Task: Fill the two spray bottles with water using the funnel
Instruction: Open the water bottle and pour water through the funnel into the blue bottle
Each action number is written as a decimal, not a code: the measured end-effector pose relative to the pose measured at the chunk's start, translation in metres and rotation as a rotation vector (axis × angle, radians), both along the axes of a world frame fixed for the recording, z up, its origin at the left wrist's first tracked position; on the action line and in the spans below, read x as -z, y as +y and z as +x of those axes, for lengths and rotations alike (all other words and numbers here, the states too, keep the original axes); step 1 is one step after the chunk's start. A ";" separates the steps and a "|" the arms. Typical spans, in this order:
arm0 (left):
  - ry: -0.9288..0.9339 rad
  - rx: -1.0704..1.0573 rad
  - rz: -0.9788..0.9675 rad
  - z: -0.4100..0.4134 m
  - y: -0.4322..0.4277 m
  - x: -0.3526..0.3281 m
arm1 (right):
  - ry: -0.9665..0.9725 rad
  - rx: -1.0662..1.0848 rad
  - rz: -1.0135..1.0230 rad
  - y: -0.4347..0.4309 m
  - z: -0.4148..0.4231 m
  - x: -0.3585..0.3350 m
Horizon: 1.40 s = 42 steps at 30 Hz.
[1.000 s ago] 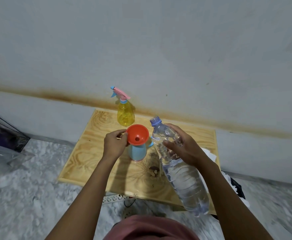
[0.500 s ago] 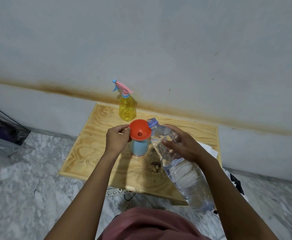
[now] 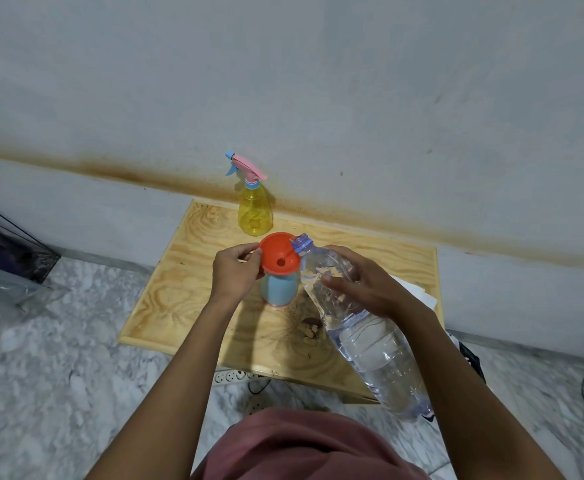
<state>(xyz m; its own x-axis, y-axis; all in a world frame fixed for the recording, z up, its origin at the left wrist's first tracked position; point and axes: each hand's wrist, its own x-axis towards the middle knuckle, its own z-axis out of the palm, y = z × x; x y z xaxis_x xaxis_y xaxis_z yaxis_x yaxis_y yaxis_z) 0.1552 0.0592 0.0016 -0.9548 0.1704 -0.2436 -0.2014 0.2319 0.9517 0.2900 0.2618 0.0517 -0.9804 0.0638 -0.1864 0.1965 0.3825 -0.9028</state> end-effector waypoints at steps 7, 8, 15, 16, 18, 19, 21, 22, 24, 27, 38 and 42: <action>-0.001 0.007 -0.010 0.000 -0.001 -0.002 | 0.001 -0.007 0.034 0.002 -0.002 -0.001; -0.004 0.008 -0.012 0.000 -0.001 -0.002 | 0.003 -0.011 0.033 0.002 -0.002 -0.001; -0.002 0.014 -0.007 0.000 -0.001 -0.003 | 0.016 -0.015 0.037 0.003 -0.002 0.000; -0.004 0.013 -0.004 0.001 -0.001 -0.003 | 0.016 -0.013 0.037 0.003 -0.002 0.000; -0.008 0.010 0.000 0.001 -0.002 -0.003 | 0.011 -0.010 0.036 0.004 -0.002 0.000; -0.009 0.009 0.003 0.002 -0.002 -0.003 | 0.009 -0.013 0.036 0.004 -0.002 0.000; -0.009 0.010 0.005 0.001 -0.002 -0.004 | 0.005 -0.019 0.045 0.005 -0.002 0.001; -0.011 0.011 0.004 0.001 -0.002 -0.003 | 0.003 -0.018 0.054 0.005 -0.002 0.001; -0.016 0.011 0.004 0.000 -0.002 -0.002 | -0.002 -0.010 0.064 0.006 -0.002 0.001; -0.024 0.005 0.006 -0.002 -0.002 0.000 | -0.009 -0.002 0.058 0.007 -0.003 0.001; -0.021 0.009 0.015 -0.002 -0.002 0.000 | -0.014 -0.007 0.064 0.007 -0.003 0.002; -0.013 0.017 0.010 -0.001 -0.003 0.001 | -0.023 -0.016 0.070 0.005 -0.002 0.002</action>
